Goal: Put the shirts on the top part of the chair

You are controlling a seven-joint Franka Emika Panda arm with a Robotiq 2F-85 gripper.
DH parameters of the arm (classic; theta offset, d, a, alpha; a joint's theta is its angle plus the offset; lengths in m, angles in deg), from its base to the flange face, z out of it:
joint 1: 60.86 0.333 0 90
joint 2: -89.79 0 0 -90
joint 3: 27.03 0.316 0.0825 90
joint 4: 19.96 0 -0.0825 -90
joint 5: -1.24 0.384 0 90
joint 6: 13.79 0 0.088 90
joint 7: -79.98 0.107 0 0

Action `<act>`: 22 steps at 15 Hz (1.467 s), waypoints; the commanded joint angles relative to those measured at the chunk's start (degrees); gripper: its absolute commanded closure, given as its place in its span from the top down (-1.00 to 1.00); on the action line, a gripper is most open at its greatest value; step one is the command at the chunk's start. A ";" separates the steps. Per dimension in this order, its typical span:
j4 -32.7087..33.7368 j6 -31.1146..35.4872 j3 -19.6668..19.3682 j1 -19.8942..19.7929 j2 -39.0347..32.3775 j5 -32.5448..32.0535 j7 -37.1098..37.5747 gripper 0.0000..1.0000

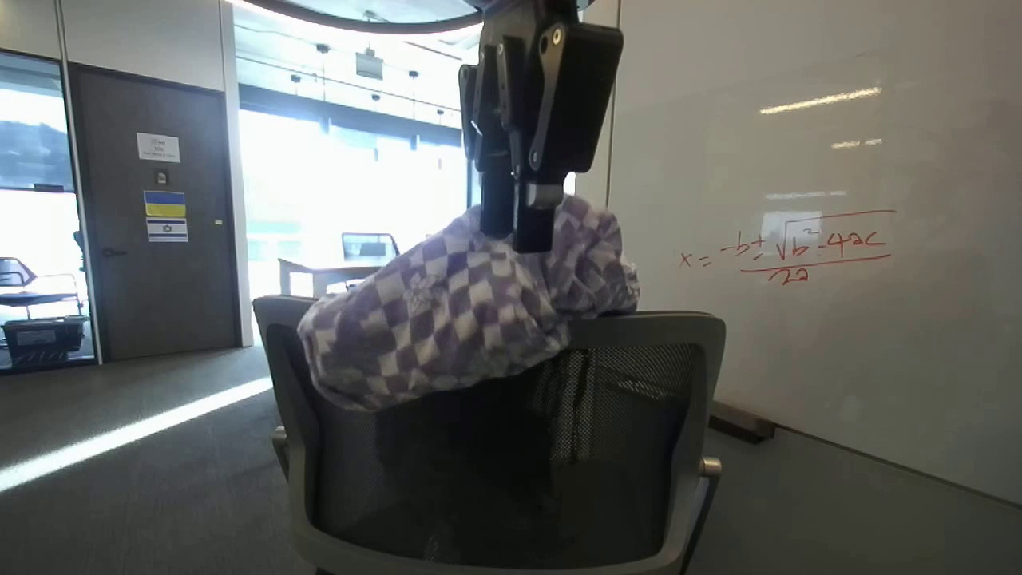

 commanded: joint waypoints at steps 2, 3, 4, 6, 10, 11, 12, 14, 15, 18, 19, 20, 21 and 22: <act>5.54 -6.13 -0.13 -1.06 -2.73 2.96 -2.16 0.87; 5.85 -6.51 -0.13 -1.35 -2.31 2.90 -2.25 0.98; 6.11 -6.31 0.15 -1.92 -2.24 2.27 -1.66 1.00; 6.41 -4.73 0.23 -3.81 -2.24 1.05 0.30 1.00; 9.24 -5.41 -2.25 -7.97 -5.07 2.27 2.24 1.00; 9.38 -4.84 -2.76 -8.95 -5.63 2.03 2.55 0.98; 9.36 -3.58 -3.16 -10.09 -6.48 1.72 3.43 1.00; 9.13 -0.46 -3.87 -12.09 -8.27 1.57 5.30 1.00; 9.18 1.12 -4.05 -13.11 -9.43 1.77 7.05 1.00; 8.56 7.43 -3.66 -15.41 -12.44 0.61 11.84 1.00; 8.32 9.21 -3.44 -15.98 -12.94 -0.10 12.88 1.00; 8.30 10.80 -3.12 -16.74 -13.32 -1.36 14.80 1.00; 8.53 11.23 -2.89 -17.29 -13.90 -2.27 16.63 1.00; 9.16 10.12 -3.03 -17.57 -14.50 -2.29 17.49 1.00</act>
